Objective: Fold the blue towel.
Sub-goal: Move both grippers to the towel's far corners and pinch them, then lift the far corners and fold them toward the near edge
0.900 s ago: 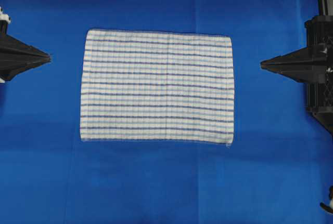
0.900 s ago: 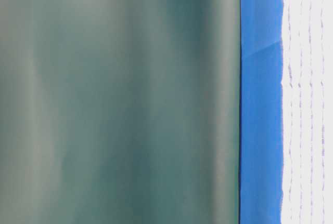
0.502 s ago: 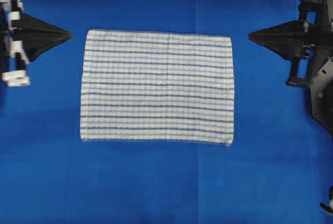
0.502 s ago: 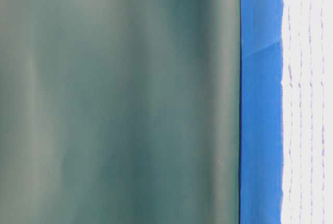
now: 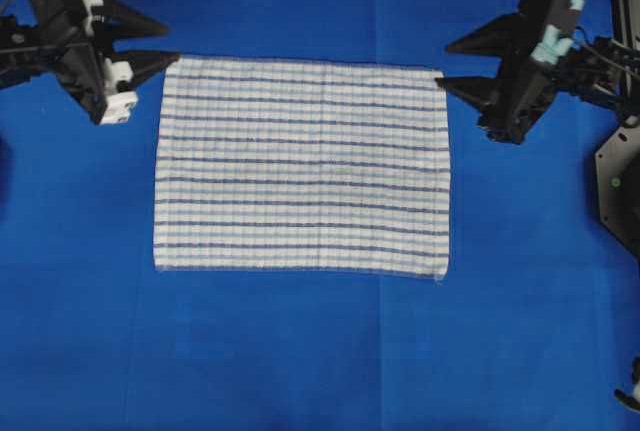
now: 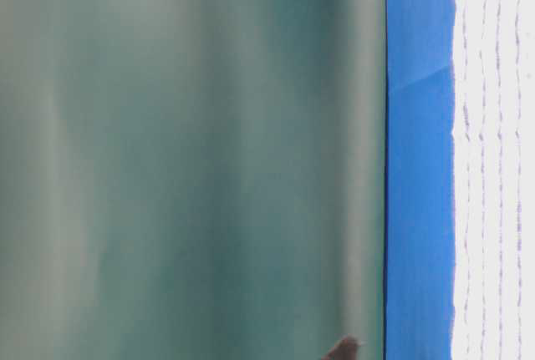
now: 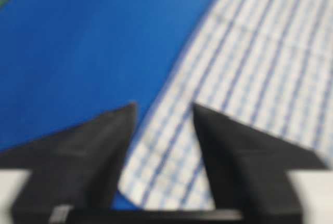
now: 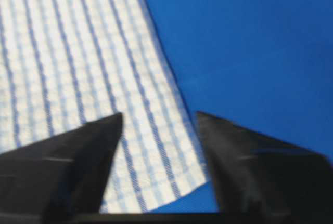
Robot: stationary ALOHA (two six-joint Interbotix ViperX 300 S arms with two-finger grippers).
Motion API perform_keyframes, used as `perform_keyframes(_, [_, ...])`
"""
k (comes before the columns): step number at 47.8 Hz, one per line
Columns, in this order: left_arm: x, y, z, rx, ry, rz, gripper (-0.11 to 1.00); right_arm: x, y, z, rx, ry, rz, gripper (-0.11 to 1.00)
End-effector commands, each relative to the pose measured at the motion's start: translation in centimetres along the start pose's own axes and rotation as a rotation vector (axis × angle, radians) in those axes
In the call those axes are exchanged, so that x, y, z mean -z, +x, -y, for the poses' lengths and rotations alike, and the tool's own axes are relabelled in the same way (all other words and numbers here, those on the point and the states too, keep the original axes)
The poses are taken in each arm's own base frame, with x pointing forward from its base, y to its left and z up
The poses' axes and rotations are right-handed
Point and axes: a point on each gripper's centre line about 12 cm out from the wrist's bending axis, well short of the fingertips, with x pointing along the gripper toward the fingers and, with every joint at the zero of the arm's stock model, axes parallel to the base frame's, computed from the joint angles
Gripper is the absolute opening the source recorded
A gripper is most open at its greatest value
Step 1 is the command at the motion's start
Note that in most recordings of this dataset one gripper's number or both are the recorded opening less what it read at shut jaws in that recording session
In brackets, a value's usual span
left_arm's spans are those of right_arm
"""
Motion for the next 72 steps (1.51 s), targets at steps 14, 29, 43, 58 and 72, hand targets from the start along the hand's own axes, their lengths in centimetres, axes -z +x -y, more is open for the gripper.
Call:
perform_keyframes(14, [3.2, 3.2, -1.5, -0.049, -0.015, -0.057, 0.67, 2.6, 3.3, 1.8, 0.073, 0.057, -0.055, 0.70])
perform_keyframes(29, [6.3, 5.5, -2.1, -0.069, -0.023, -0.132, 0.65, 4.6, 4.7, 2.6, 0.109, 0.080, -0.096, 0.69])
perform_keyframes(43, [7.4, 6.1, -1.9, -0.062, -0.020, -0.169, 0.36, 6.0, 5.5, 2.9, 0.127, 0.089, -0.138, 0.35])
perform_keyframes(58, [7.1, 5.9, -0.6, -0.023, 0.007, -0.162, 0.03, 5.5, 5.4, 2.8, 0.123, 0.080, -0.124, 0.07])
perform_keyframes(72, [4.5, 4.5, 0.1, -0.002, 0.019, -0.127, 0.03, 2.8, 3.5, 2.3, 0.098, 0.082, -0.060, 0.07])
